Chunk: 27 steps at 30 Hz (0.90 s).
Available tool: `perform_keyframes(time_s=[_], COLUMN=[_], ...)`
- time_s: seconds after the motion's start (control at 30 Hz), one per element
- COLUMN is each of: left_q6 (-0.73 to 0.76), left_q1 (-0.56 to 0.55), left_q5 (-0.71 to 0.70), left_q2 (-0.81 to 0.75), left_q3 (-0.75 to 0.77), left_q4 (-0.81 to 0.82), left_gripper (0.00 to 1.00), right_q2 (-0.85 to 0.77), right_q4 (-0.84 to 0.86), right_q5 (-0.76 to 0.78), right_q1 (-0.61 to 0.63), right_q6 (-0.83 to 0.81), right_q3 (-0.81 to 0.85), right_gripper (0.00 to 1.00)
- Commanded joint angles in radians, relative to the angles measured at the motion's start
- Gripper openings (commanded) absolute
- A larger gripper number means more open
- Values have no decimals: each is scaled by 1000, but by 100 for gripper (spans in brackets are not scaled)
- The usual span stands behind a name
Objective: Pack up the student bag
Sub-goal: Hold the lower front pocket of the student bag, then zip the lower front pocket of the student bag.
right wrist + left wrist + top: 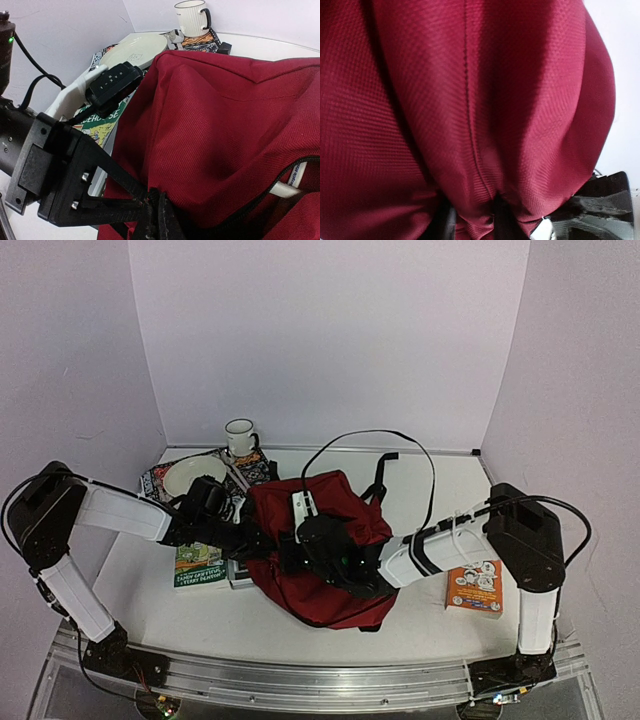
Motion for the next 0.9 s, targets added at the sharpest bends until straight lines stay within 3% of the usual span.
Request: perform_keyframes(time_s=[0.0, 0.07, 0.33, 0.87], left_q6=[12, 15, 26, 28], left_q1=[-17, -16, -17, -7], left_q5=[-9, -12, -31, -50], left_q2=[8, -1, -35, -162], left_q3=[-12, -17, -62, -178], left_q4=[45, 46, 45, 16], left_gripper=[6, 0, 0, 0], right_q2=[-14, -28, -124, -348], right_q4=[32, 32, 8, -81], right_q5=[20, 36, 111, 205], right_q1=[-1, -1, -30, -210], right_q6=[-15, -24, -95, -163], right_q3=[13, 0, -71, -281], right_gripper=[0, 0, 0, 0])
